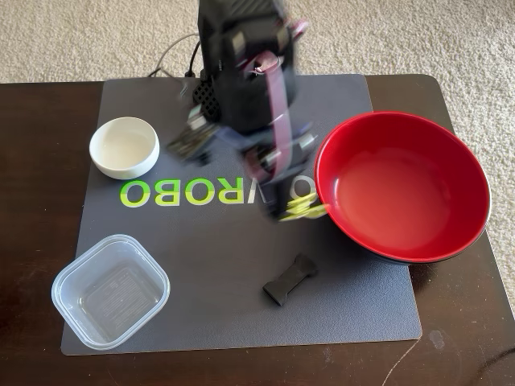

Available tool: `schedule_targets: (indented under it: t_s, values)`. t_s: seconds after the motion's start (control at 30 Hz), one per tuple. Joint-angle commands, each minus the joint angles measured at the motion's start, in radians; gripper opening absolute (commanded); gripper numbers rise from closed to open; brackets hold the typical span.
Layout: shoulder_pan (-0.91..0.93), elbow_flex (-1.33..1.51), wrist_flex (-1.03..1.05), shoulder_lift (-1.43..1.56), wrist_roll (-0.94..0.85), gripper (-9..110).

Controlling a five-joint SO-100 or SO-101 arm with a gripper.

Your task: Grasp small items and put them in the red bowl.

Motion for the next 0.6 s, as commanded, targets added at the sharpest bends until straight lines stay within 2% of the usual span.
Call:
schedule_targets:
  t_s: [0.0,0.2,0.23,0.37,0.57]
  values:
    - [-0.130,-0.077,0.002,0.044,0.018,0]
    - [-0.419,-0.083,-0.009,-0.199,-0.011,0]
    - [-0.437,-0.086,0.000,-0.252,-0.015,4]
    - [-0.423,-0.072,0.002,-0.318,-0.044,21]
    - [-0.288,-0.127,0.087,-0.170,-0.140,26]
